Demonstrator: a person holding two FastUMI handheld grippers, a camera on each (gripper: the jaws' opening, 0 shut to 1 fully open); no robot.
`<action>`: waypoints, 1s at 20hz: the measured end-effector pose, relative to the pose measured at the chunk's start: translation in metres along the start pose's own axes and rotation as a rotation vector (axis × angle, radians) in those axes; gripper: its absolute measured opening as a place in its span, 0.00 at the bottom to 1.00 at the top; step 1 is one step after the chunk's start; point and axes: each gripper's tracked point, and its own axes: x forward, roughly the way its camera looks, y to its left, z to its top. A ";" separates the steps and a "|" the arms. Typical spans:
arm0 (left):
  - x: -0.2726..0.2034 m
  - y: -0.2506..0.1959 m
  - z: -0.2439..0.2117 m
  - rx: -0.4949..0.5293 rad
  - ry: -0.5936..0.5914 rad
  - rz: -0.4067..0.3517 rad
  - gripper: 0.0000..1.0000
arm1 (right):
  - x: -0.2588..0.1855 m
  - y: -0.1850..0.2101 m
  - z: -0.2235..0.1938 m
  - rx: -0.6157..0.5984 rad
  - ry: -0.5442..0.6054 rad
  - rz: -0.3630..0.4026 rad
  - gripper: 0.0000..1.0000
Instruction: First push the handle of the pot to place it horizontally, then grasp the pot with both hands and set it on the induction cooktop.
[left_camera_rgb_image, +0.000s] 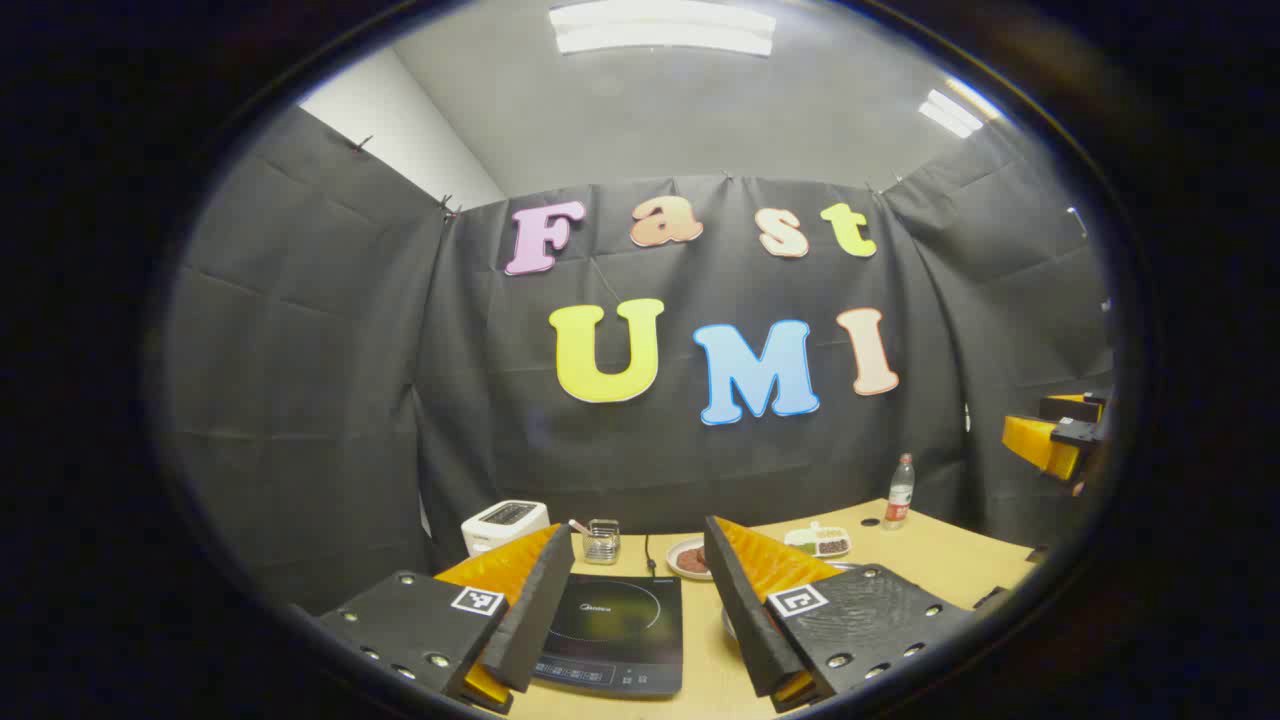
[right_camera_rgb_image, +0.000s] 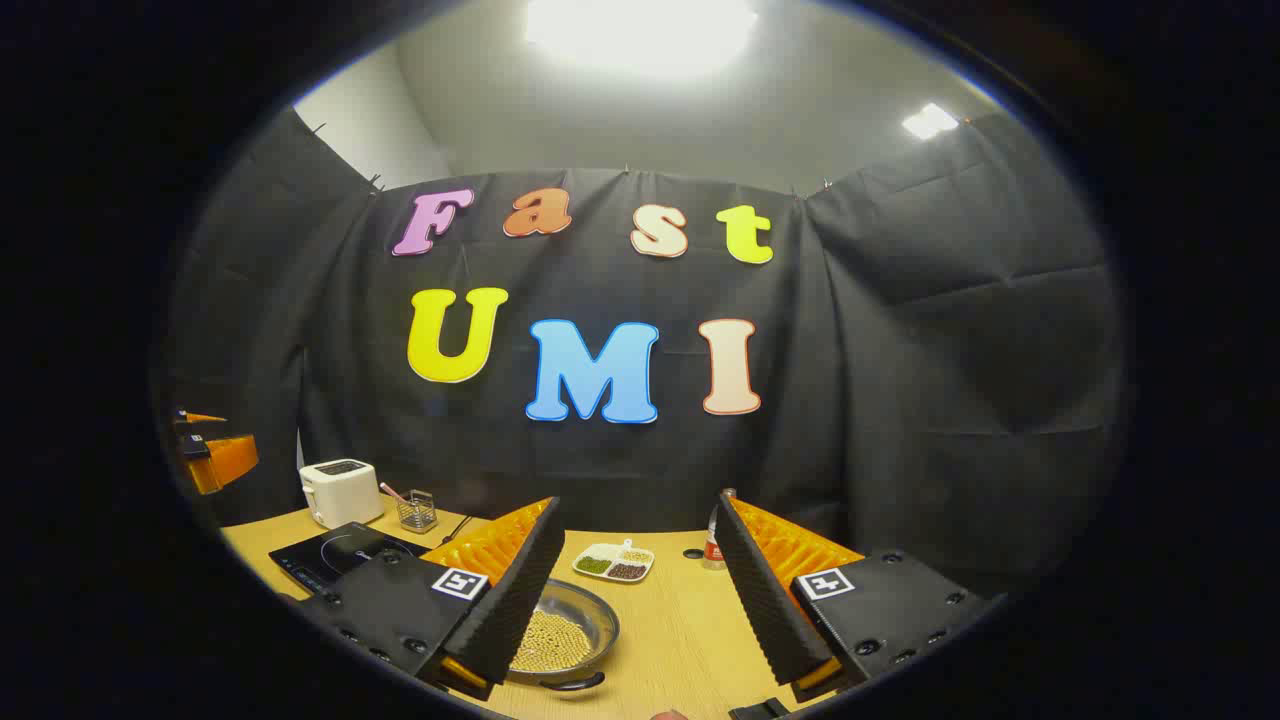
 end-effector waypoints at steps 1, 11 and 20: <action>0.000 0.003 0.000 0.001 0.000 0.010 0.80 | 0.000 0.003 0.000 0.000 0.000 0.007 0.96; -0.008 0.020 -0.008 -0.008 0.027 0.038 0.77 | 0.002 0.015 -0.002 0.008 0.011 0.026 0.96; -0.009 0.023 -0.004 0.002 0.011 0.038 0.80 | 0.000 0.019 -0.003 0.028 0.010 0.037 0.96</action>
